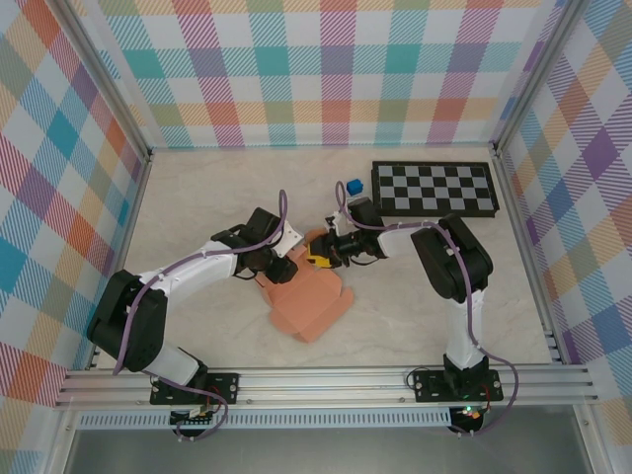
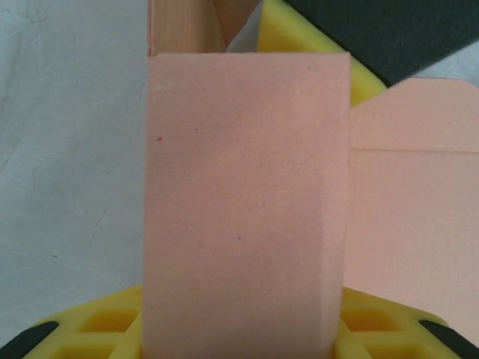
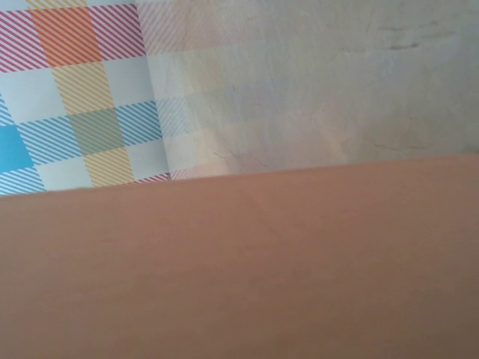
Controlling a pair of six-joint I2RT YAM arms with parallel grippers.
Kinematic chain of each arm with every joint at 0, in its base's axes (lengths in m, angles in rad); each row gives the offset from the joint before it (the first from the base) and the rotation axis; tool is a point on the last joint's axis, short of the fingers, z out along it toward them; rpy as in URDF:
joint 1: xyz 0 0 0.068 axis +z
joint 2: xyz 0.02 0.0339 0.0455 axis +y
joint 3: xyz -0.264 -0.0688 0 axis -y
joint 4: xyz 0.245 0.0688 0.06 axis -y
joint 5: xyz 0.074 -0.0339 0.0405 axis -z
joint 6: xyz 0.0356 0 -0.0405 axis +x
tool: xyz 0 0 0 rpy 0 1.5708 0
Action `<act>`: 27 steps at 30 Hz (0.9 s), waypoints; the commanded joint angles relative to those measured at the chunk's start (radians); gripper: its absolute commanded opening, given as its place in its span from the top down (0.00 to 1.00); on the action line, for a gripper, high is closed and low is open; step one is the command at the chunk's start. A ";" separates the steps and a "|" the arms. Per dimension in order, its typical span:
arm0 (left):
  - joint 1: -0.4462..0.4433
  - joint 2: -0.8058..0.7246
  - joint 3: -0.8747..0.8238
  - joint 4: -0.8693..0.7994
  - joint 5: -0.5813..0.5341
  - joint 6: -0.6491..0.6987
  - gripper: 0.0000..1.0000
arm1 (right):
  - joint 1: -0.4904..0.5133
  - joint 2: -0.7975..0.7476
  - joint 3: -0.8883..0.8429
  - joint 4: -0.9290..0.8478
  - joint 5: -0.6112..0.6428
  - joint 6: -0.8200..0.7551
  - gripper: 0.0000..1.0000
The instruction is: Fold the paper box
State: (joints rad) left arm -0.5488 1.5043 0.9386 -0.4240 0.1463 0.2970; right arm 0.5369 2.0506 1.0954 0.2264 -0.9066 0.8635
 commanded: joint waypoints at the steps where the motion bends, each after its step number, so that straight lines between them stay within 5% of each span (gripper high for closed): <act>1: -0.013 0.016 -0.017 0.035 -0.018 -0.022 0.58 | 0.016 0.020 0.020 -0.075 -0.053 -0.044 0.70; 27: -0.022 0.025 -0.025 0.038 -0.021 -0.017 0.57 | 0.043 0.099 0.151 -0.266 -0.052 -0.144 0.76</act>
State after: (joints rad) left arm -0.5545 1.5146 0.9367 -0.3992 0.1280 0.2806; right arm 0.5560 2.1220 1.2163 -0.0055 -0.9459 0.7567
